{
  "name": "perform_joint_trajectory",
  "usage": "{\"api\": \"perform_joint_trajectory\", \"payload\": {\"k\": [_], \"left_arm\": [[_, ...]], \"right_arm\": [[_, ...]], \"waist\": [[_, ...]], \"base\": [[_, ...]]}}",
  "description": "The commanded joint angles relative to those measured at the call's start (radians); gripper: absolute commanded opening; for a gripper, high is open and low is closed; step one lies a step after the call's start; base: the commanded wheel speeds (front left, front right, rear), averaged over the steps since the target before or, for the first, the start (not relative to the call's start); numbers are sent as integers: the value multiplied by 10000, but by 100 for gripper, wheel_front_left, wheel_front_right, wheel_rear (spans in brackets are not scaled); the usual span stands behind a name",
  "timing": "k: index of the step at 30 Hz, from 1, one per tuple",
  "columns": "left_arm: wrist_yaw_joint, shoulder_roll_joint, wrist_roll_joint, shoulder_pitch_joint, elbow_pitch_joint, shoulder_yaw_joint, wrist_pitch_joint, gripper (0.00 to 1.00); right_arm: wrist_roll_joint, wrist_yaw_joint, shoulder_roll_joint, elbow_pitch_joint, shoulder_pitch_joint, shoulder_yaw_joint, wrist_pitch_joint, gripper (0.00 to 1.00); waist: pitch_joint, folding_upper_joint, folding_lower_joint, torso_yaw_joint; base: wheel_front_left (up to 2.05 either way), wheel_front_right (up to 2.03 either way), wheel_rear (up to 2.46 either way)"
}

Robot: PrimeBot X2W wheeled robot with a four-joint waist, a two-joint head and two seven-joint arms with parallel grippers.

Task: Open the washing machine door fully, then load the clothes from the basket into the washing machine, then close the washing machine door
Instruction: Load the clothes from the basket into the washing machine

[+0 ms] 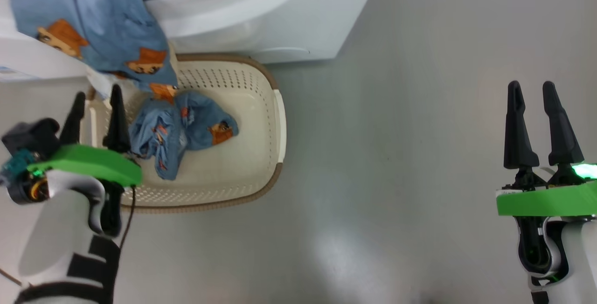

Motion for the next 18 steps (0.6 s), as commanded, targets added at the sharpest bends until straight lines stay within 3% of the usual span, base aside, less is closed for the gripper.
{"api": "perform_joint_trajectory", "payload": {"k": [1, 11, 18], "left_arm": [[4, 469, -145, -281, 111, 202, -53, 100], [4, 1167, -423, -1960, 1573, 269, -53, 100], [4, 1530, -696, -2547, 1783, -62, -53, 100]], "right_arm": [[-178, 58, -12, -281, -96, 241, -80, 100], [-266, 58, 36, -407, -428, 446, -80, 100], [-320, 58, 11, -559, -603, 602, -80, 100]], "waist": [[737, -1, 0, -365], [1398, -1, 0, -478], [1639, -1, 0, -617]], "base": [[0, 0, 0], [0, 0, 0], [0, 0, 0]]}}
